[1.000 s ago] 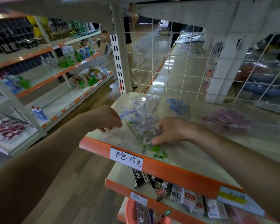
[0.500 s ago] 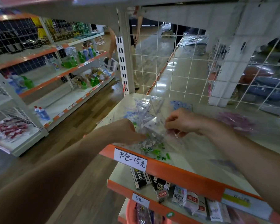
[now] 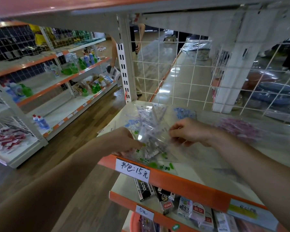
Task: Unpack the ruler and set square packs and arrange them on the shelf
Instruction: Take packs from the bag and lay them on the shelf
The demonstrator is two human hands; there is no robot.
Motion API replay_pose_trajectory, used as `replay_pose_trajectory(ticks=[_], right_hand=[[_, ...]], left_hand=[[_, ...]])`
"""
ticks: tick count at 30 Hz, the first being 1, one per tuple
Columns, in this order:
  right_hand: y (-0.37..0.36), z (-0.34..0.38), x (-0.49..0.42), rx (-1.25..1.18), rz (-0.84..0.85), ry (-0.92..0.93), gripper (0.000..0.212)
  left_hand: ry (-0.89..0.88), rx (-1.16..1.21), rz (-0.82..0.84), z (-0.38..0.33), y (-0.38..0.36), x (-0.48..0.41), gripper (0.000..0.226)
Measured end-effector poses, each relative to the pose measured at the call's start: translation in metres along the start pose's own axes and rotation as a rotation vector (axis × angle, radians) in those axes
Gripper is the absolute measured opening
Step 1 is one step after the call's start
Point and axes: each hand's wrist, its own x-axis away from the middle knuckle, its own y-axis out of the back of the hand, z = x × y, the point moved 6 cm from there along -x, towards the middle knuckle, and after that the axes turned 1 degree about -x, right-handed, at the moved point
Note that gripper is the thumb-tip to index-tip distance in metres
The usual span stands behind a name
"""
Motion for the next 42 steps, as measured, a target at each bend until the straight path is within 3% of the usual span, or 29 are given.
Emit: replay_pose_trajectory(ticks=[3,5,7,10,13,16,18,20,22,24,33,38,42], right_hand=[[0.008,0.004,-0.001,-0.092,-0.043,0.011,0.005],[0.003,0.01,-0.003,-0.178,-0.038,0.027,0.004],[-0.013,0.019,-0.005,-0.304,-0.002,0.063,0.002],[-0.042,0.039,-0.009,-0.385,0.08,0.107,0.003],[-0.038,0.051,-0.026,-0.236,0.066,0.145,0.008],[0.01,0.058,-0.059,0.102,-0.256,0.228,0.021],[0.029,0.061,-0.081,0.317,-0.339,0.193,0.015],[0.027,0.057,-0.104,0.492,-0.26,0.087,0.029],[0.02,0.053,-0.123,0.614,-0.214,0.004,0.073],[0.014,0.051,-0.14,0.713,-0.225,-0.038,0.094],[0.007,0.048,-0.152,0.708,-0.104,-0.039,0.094],[-0.001,0.055,-0.142,0.778,-0.087,0.033,0.079],[-0.004,0.058,-0.14,0.738,-0.057,0.029,0.059]], left_hand=[[0.0,-0.069,-0.017,0.004,0.012,0.0,0.035],[-0.039,-0.082,-0.124,0.001,0.024,-0.002,0.037],[-0.064,0.167,-0.181,-0.003,0.03,-0.005,0.038],[-0.107,0.694,-0.025,-0.007,0.018,-0.01,0.018],[-0.071,0.972,-0.027,0.007,0.017,-0.023,0.004],[0.039,1.19,-0.105,0.027,0.03,-0.037,0.008],[0.103,1.287,-0.142,0.035,0.036,-0.045,0.008],[0.123,1.298,-0.152,0.036,0.04,-0.053,0.008],[0.113,1.297,-0.139,0.033,0.041,-0.06,0.009],[0.089,1.297,-0.103,0.027,0.04,-0.067,0.01],[0.128,1.317,-0.04,0.012,0.038,-0.096,0.008],[0.126,1.299,-0.041,0.007,0.037,-0.106,0.016],[0.121,1.277,-0.015,0.004,0.034,-0.106,0.007]])
